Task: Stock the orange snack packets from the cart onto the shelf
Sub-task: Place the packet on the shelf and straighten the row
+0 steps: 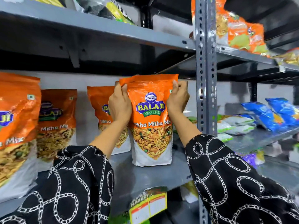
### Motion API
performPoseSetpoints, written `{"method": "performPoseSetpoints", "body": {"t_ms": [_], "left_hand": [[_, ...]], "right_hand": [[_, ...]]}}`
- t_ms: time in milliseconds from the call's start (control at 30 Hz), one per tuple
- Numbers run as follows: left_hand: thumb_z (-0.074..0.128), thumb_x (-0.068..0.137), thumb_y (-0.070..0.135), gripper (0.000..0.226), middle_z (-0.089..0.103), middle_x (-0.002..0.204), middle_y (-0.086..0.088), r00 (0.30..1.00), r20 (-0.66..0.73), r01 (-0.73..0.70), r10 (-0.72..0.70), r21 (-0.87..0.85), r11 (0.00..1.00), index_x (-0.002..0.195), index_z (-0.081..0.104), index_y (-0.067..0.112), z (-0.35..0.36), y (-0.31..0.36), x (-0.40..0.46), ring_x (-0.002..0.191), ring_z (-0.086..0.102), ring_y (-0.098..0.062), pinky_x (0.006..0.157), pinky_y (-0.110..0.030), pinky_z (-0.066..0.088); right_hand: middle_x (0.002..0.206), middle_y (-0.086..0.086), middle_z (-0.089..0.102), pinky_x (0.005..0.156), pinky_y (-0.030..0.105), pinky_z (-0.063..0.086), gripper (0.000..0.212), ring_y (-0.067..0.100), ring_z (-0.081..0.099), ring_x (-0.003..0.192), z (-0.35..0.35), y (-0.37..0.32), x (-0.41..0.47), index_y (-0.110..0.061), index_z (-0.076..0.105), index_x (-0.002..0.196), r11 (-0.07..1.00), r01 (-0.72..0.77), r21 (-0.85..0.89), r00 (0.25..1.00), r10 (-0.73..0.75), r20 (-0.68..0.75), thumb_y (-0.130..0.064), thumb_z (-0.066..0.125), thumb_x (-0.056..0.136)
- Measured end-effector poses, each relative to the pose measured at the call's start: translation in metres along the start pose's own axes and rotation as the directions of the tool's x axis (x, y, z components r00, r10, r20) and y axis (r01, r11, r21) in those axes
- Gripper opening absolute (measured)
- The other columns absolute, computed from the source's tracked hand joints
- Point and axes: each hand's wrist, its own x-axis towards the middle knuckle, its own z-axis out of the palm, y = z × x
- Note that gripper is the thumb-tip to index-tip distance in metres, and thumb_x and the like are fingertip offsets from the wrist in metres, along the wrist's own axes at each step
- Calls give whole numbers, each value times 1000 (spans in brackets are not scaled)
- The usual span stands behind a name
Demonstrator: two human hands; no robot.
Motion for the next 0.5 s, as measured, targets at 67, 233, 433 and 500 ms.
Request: {"method": "performPoseSetpoints", "body": {"t_ms": [67,233,433,500], "left_hand": [[35,99,37,34,70,85,-18,1000,-14,6,-6,17,1000,107,54,10,6,-4,3,63,55,-23,50,-25,33],[36,98,39,37,72,91,-16,1000,9,-21,21,43,999,113,55,10,8,-14,8,72,66,-28,57,-29,44],[43,94,45,42,70,94,-16,996,-32,-80,82,61,995,128,46,19,-26,-19,3,85,64,-32,65,-32,41],[46,94,42,48,62,119,-13,994,-33,-108,107,-15,994,135,37,18,-50,-22,-1,108,56,-28,87,-32,41]], "right_hand": [[55,-14,41,42,21,27,24,-2,38,49,7,5,2,-18,38,80,1000,-4,5,1000,4,-6,-33,42,98],[57,-15,43,44,24,30,21,3,46,51,12,13,-2,-14,43,88,999,35,9,999,-35,-8,-32,39,100],[138,9,50,101,37,38,43,21,47,127,8,-9,-25,-16,35,135,960,256,-117,964,-262,-38,-33,42,96],[146,9,40,109,35,28,46,20,35,136,12,-26,-46,-15,34,137,927,345,-149,936,-352,-22,-32,43,96]]}}
